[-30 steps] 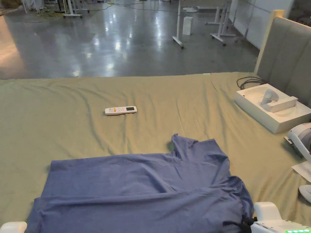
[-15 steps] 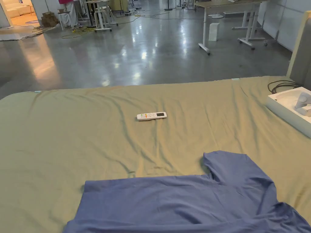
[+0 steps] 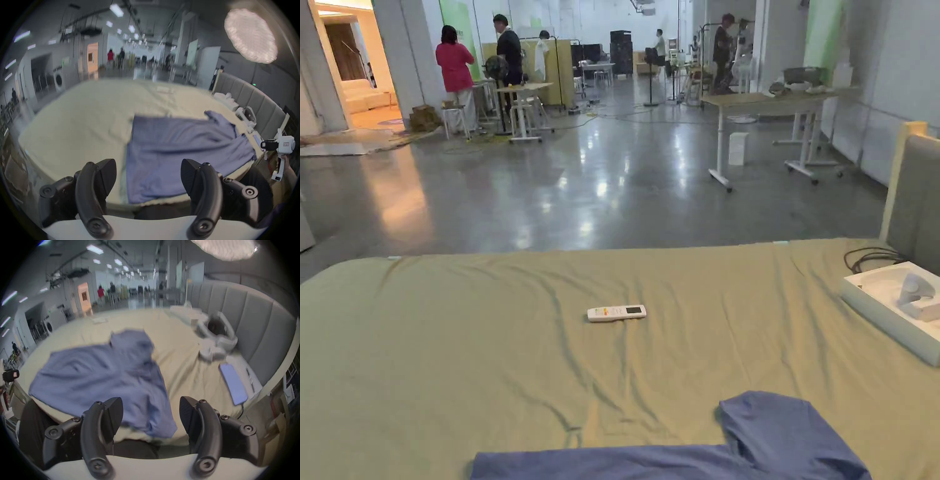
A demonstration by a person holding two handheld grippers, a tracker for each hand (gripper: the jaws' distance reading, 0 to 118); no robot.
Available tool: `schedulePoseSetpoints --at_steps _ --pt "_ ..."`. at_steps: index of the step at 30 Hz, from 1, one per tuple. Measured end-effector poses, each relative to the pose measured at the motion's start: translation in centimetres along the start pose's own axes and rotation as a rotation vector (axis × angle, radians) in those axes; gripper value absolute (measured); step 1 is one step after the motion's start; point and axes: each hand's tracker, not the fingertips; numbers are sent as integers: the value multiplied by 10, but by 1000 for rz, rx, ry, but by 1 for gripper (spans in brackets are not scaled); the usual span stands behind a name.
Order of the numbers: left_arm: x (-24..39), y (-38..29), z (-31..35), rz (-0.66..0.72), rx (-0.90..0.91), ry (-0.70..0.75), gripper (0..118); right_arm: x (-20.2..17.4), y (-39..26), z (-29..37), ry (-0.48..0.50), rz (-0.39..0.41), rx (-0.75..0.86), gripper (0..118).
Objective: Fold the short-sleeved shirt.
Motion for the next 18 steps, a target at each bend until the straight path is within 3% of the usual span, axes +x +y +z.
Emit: schedulePoseSetpoints --at_steps 6,11,12,13,14,15,16,17,18 --pt "73 62 81 -107 355 -11 86 -45 62 88 108 27 366 84" --pt "111 80 109 -191 429 -68 86 -70 83 117 128 101 471 83" --pt "116 80 111 -206 443 -67 86 -74 85 121 133 104 468 78" --pt "120 80 113 -208 448 -63 84 -76 86 123 139 107 465 64" --pt "123 79 115 -209 452 -65 79 -78 86 125 145 107 462 34" --pt "124 78 116 -210 453 -68 63 -80 87 125 151 99 454 11" --pt "125 77 115 -205 457 -69 25 -81 86 125 153 92 452 5" --pt "126 76 113 -199 444 -70 1 -83 84 125 152 93 454 5" --pt "127 75 112 -200 418 -66 1 -85 81 124 140 99 457 4"
